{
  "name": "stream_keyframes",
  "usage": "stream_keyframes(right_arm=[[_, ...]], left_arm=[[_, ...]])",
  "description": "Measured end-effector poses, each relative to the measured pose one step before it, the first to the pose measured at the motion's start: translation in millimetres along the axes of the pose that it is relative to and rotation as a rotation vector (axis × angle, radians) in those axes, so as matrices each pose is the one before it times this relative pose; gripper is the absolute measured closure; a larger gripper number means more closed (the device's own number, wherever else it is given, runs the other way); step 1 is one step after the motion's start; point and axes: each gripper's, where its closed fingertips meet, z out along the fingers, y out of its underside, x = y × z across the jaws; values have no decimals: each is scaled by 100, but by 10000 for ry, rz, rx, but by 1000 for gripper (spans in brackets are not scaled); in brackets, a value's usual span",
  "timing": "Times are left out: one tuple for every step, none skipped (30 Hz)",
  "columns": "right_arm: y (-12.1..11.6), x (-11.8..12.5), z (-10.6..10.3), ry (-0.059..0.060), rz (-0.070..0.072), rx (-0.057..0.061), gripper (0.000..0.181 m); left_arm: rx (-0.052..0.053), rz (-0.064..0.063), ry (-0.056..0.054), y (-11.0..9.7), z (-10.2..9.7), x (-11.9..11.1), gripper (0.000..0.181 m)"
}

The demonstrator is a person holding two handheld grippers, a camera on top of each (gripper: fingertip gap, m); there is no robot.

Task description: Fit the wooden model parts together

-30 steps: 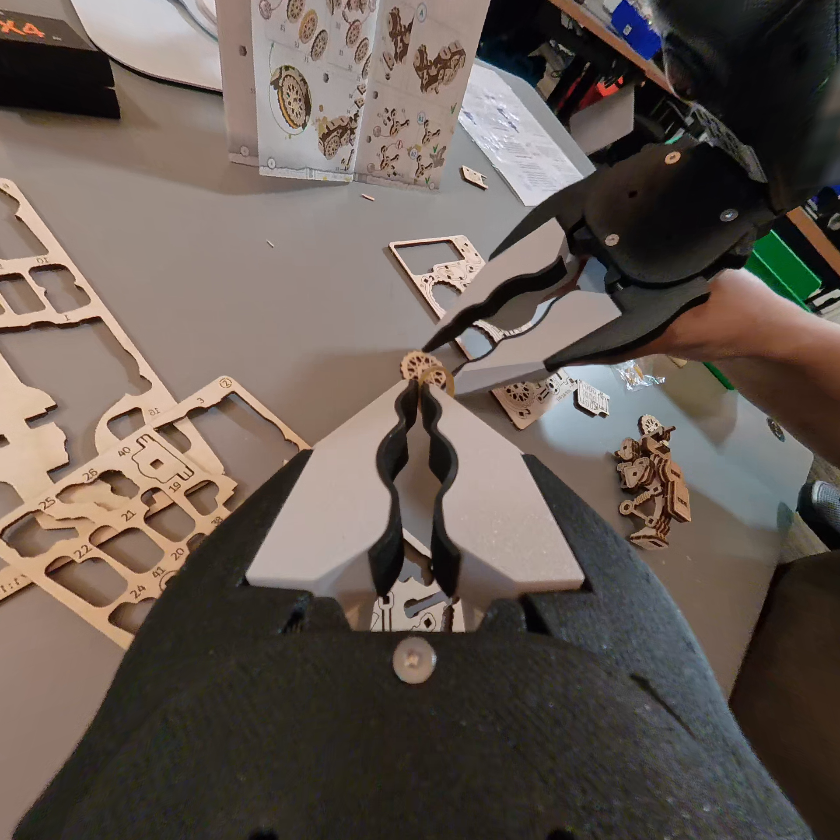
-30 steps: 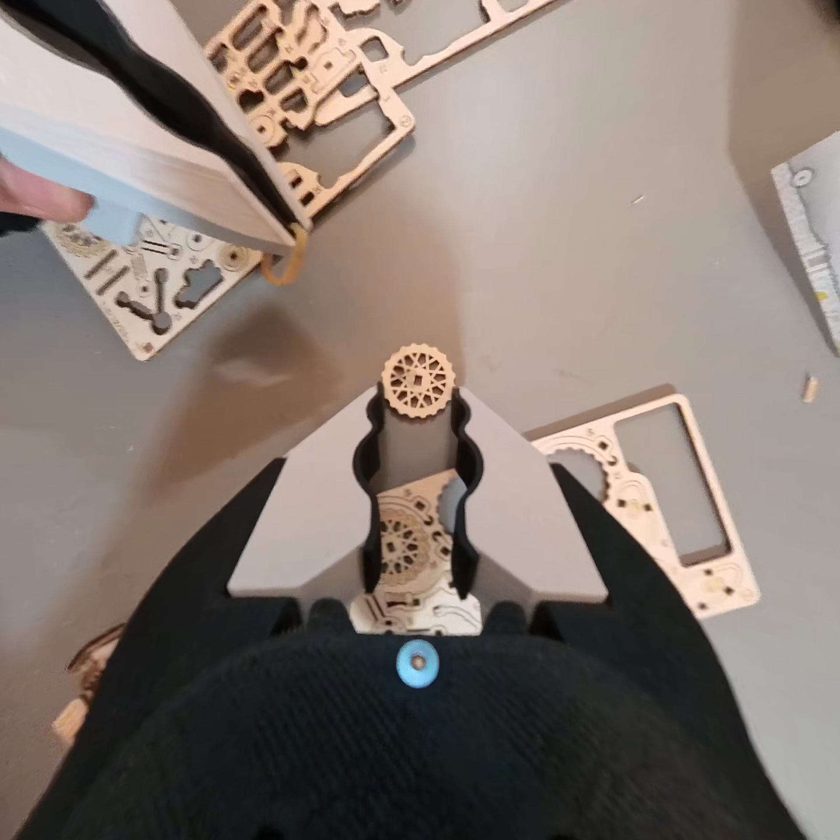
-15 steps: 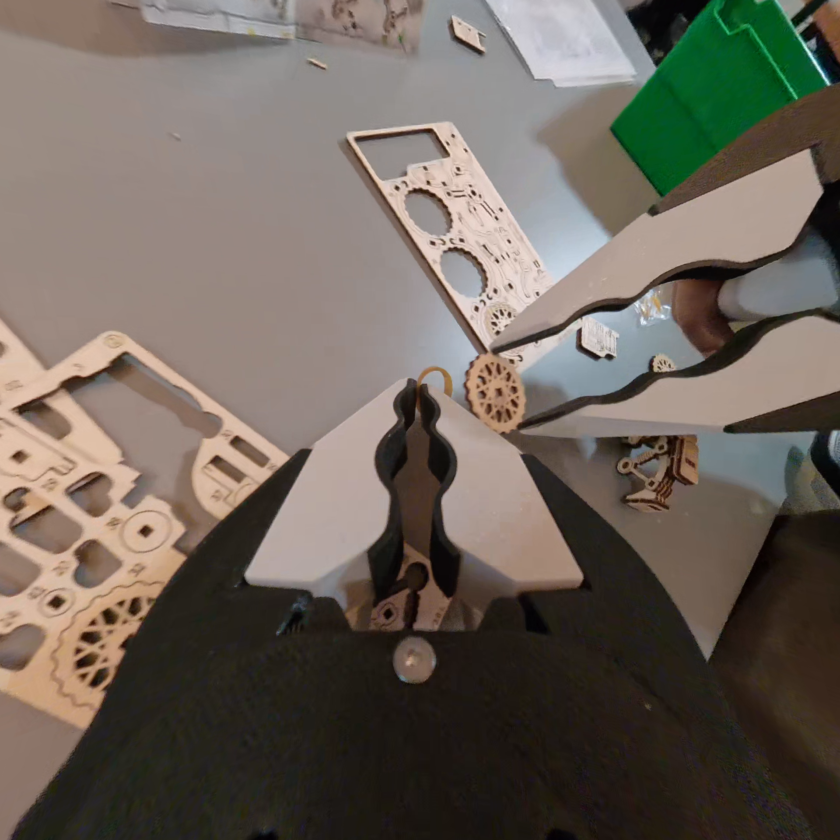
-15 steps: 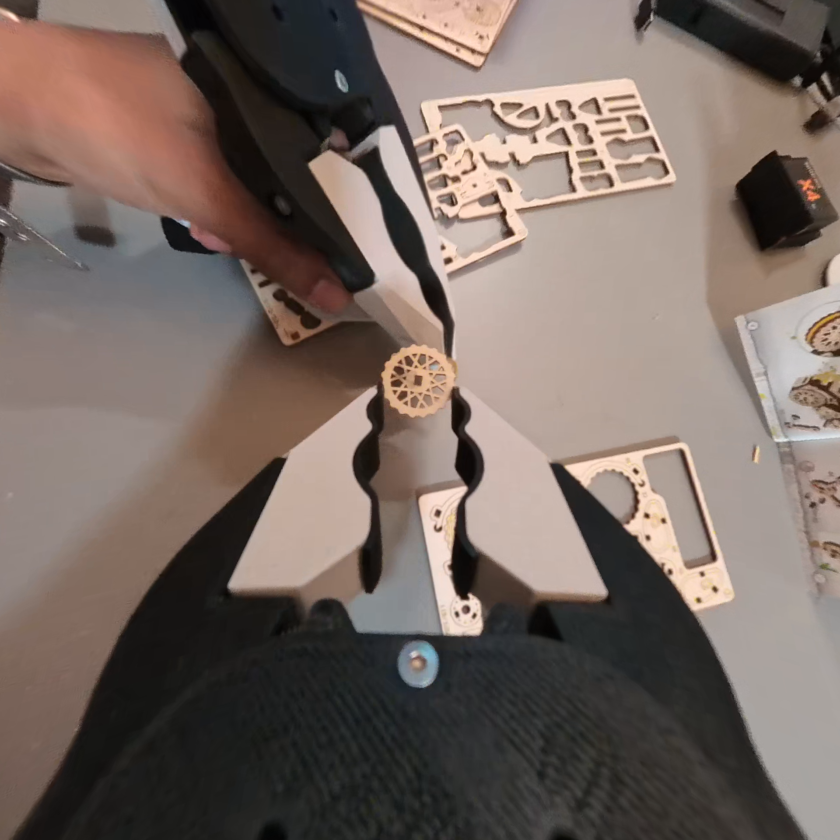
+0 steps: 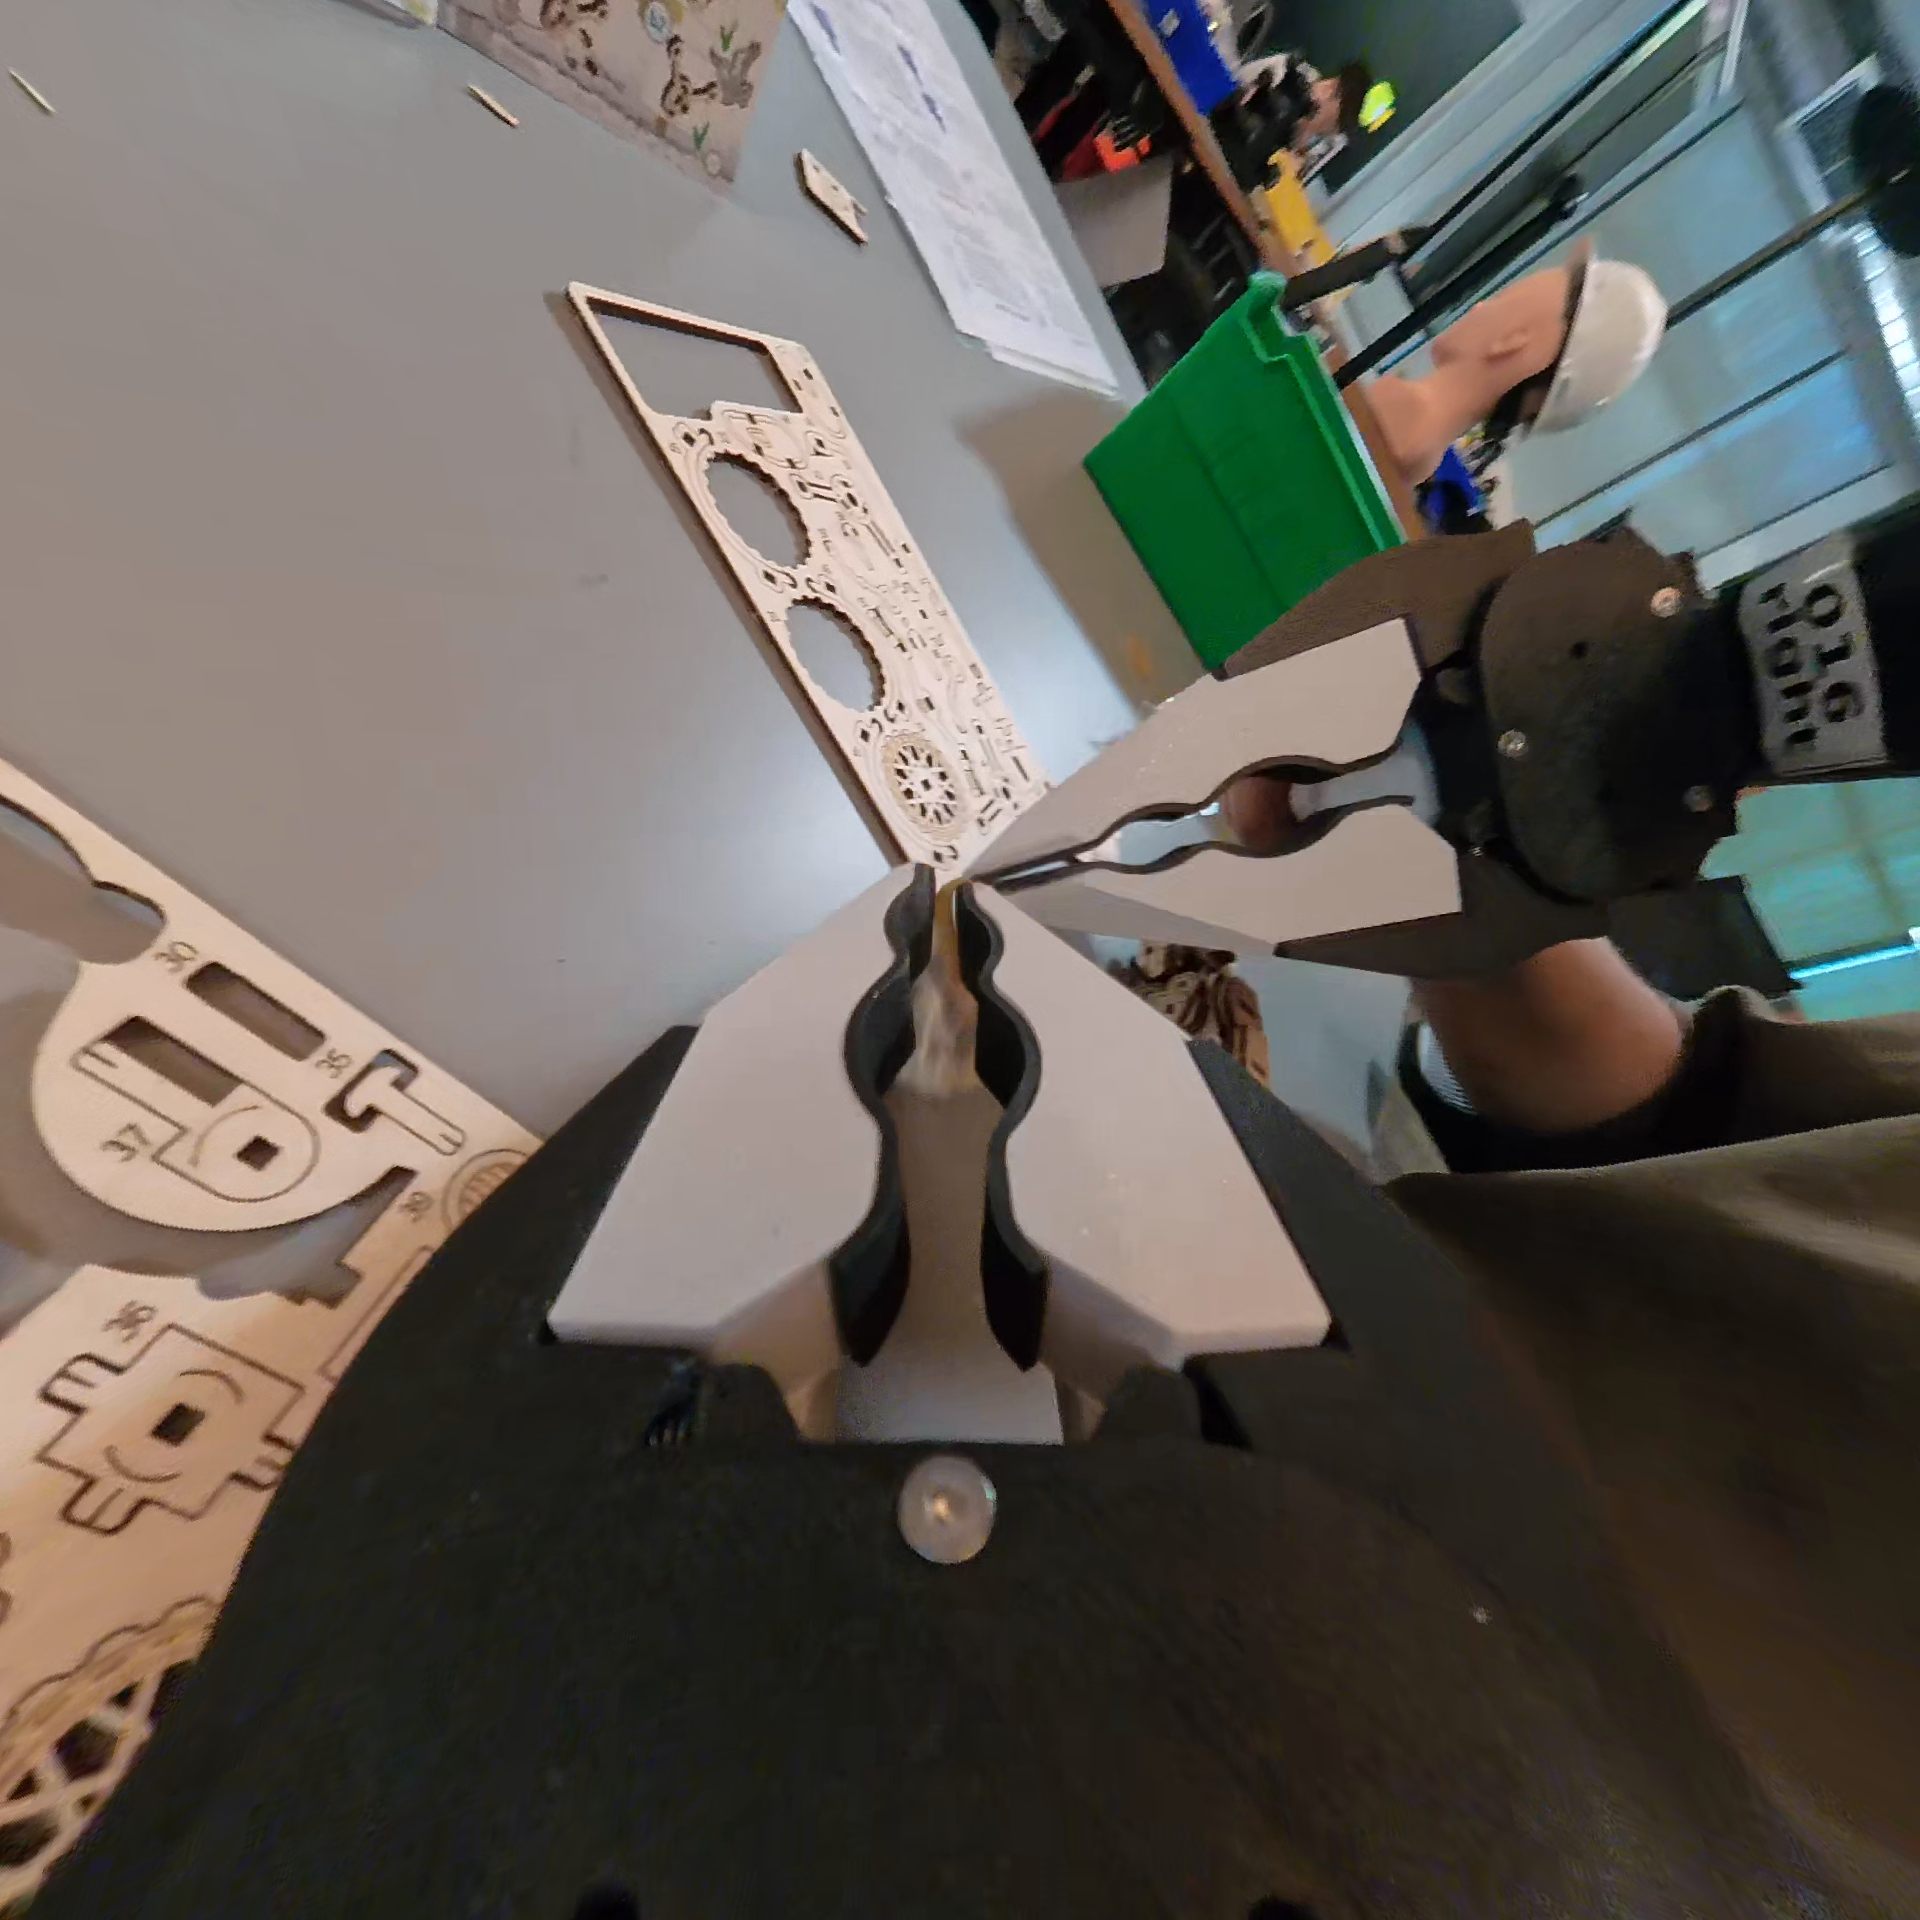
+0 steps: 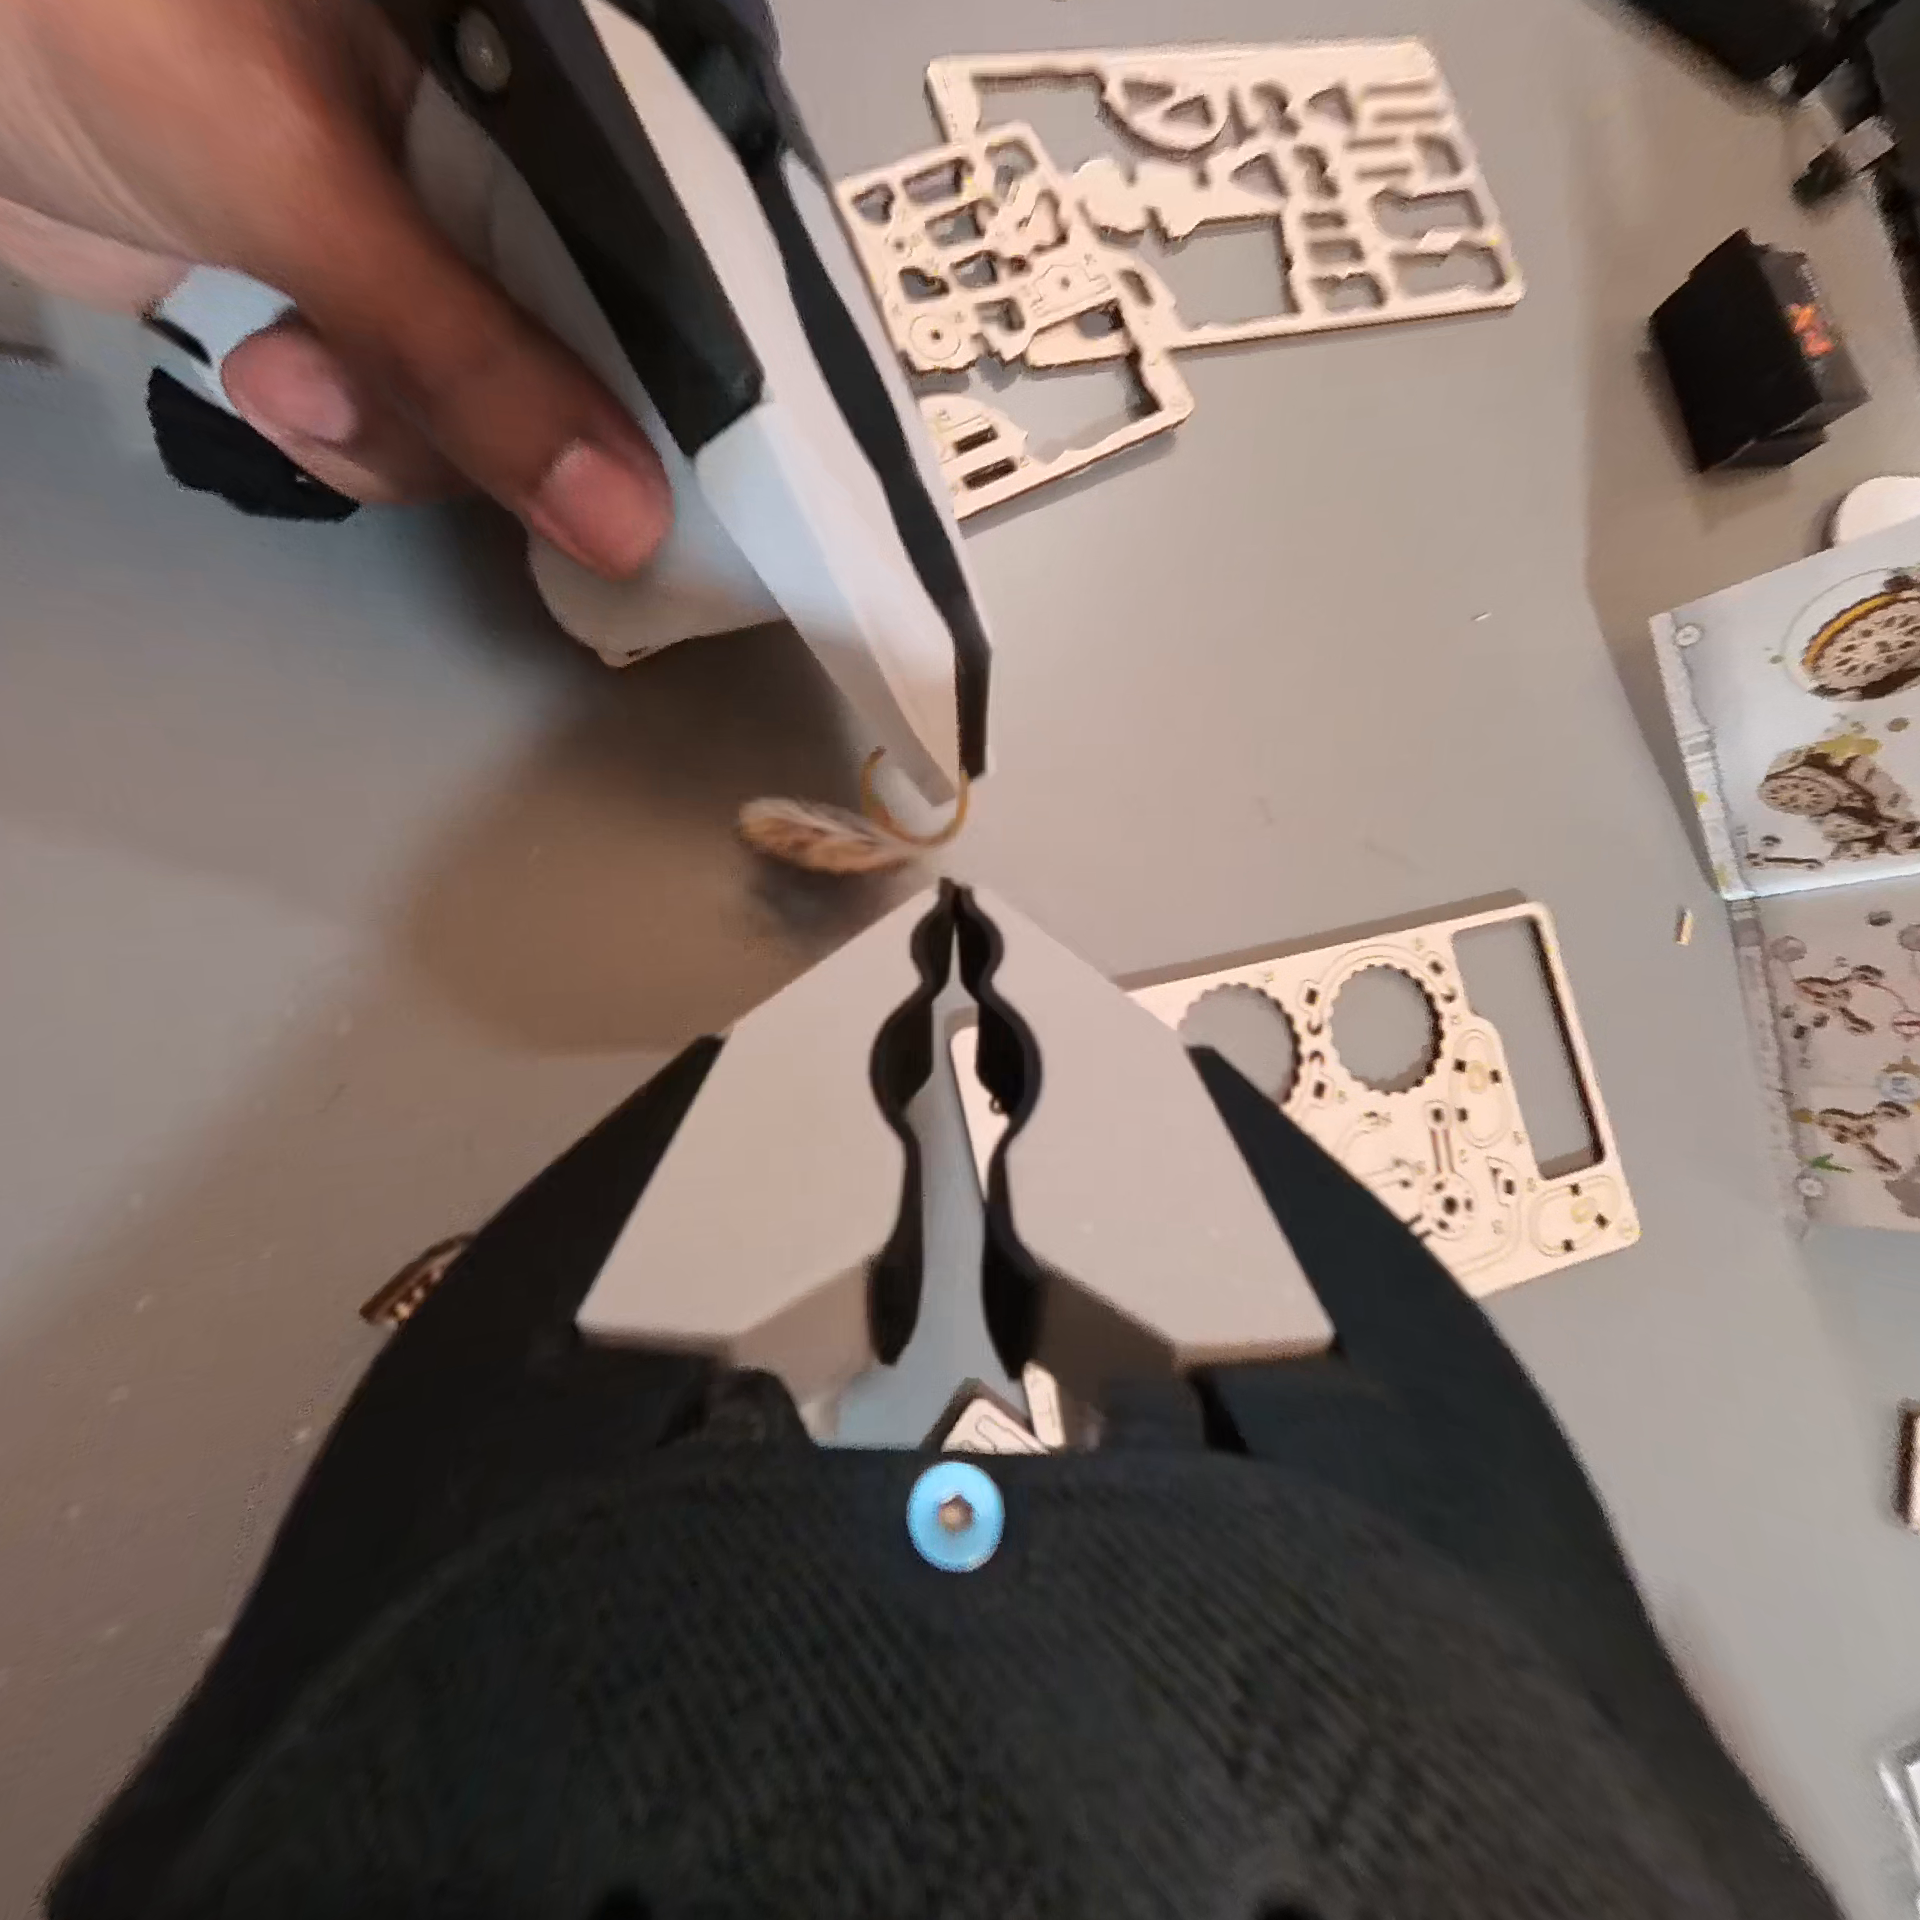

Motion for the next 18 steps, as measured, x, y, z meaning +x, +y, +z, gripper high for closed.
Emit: stream_keyframes(right_arm=[[-156, -23, -97, 88, -127, 138, 176], [-102, -127, -67, -15, -50, 41, 181], [-30, -77, -26, 5, -2, -23, 181], [81, 52, -25, 76, -20, -72, 181], [179, 119, -13, 110, -41, -106, 181], [192, 116, -13, 96, -35, -90, 181], [163, 53, -34, 58, -3, -44, 181], [111, -13, -50, 15, 55, -8, 181], [48, -103, -67, -30, 104, 28, 181], [-42, -160, -83, -49, 135, 70, 181], [-125, -237, -83, -73, 151, 106, 180], [-177, -328, -43, -125, 139, 127, 178], [-199, -421, 26, -182, 90, 118, 175], [-105, -408, 113, -187, 6, 36, 174], [86, -175, 174, -64, -67, -116, 174], [184, -55, 176, 0, -121, -219, 173], [73, -177, 142, -53, -145, -192, 172], [-167, -393, 122, -147, -139, -84, 171]], left_arm=[[52, -106, 218, 11, 23, 322, 177], [55, -100, 79, 7, 36, 113, 177], [28, -53, -27, 25, 18, -57, 177], [0, -9, -91, 46, -2, -166, 176], [8, -4, -114, 0, -54, -213, 176], [61, 3, -109, -119, -169, -178, 176], [106, 32, -84, -239, -266, -119, 176], [103, 53, -99, -244, -321, -131, 176], [94, 65, -102, -224, -347, -118, 176], [87, 60, -80, -164, -358, -88, 175], [85, 45, -39, -113, -372, 1, 175], [102, 30, -29, -63, -403, 60, 175], [123, 44, -43, -35, -415, 73, 175], [170, 87, -77, -54, -469, 49, 175], [213, 133, -107, -94, -519, 31, 175], [225, 160, -114, -111, -541, 48, 176], [234, 163, -97, -154, -564, 61, 176], [242, 130, -129, -187, -574, -30, 176]])
